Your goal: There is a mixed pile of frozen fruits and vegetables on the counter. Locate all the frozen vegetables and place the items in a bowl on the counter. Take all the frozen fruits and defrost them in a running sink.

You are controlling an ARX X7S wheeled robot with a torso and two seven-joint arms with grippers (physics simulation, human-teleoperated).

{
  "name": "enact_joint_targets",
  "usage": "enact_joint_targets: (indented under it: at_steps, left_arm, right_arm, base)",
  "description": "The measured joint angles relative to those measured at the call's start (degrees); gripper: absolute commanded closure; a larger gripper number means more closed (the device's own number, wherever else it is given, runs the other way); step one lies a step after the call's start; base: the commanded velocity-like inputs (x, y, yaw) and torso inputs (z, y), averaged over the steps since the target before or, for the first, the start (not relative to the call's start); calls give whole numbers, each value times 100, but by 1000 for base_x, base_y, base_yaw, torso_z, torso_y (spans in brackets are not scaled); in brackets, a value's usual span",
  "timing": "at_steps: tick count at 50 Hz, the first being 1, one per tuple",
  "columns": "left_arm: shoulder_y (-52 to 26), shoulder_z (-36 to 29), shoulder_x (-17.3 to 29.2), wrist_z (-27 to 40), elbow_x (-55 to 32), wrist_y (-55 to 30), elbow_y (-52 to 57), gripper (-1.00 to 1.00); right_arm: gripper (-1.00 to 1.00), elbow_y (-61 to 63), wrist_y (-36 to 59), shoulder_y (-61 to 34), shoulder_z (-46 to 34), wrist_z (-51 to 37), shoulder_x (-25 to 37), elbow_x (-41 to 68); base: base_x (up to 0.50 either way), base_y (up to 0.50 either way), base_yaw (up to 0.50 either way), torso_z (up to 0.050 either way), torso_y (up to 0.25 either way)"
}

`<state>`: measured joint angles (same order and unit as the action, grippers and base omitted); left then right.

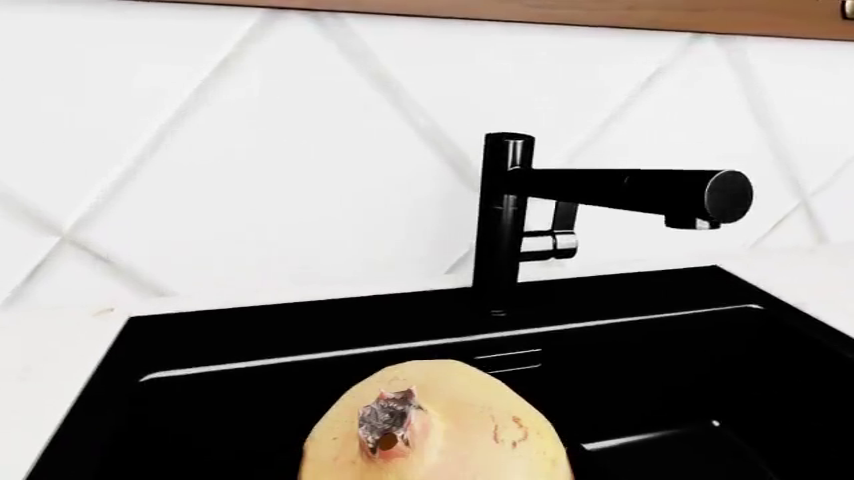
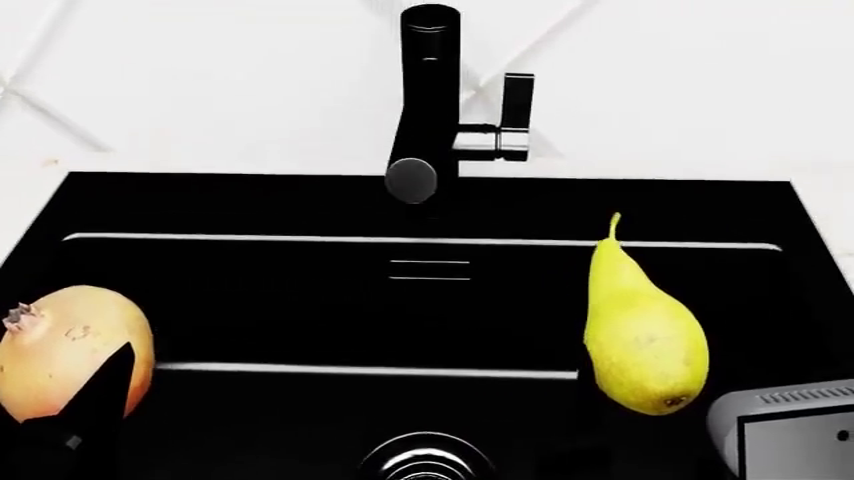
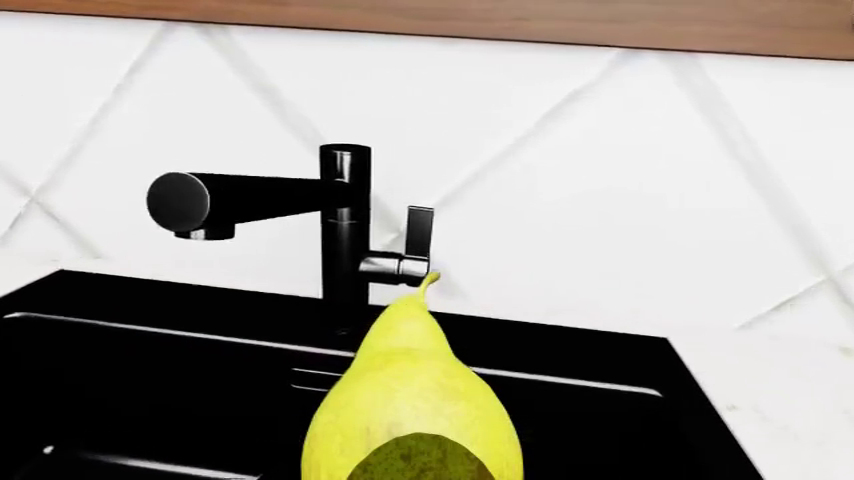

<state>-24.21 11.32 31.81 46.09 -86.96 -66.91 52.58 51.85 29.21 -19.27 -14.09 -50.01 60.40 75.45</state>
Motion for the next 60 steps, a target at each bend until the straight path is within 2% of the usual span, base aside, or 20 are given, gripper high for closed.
enact_joint_targets:
  at_steps: [5, 14, 33, 48, 60]
  left_arm:
    - [-5, -36, 0, -5, 35, 8, -12, 100]
    - [-130, -312, -119, -262, 426, 7, -183, 100]
    - [-805, -1974, -602, -1380, 2112, 85, -1306, 100]
    - [-880, -3104, -773, -2059, 3266, 556, -2167, 100]
    - [-799, -3719, -812, -2401, 4000, 1006, -2843, 100]
  right_arm:
    - [100, 4, 26, -24, -28, -1, -10, -16]
    - [100, 16, 36, -72, -41, -47, -30, 34]
    - [100, 8, -94, 66, 77, -47, 69, 86]
    - [100, 6, -181, 147, 144, -13, 113, 95]
    - [100, 8, -228, 199, 186, 8, 151, 92]
  base:
    - [397, 1, 0, 0, 2]
    - [0, 0, 0, 0, 1]
    - [0, 0, 0, 1, 1]
    - [0, 0, 0, 0, 1]
    - [0, 0, 0, 1, 0]
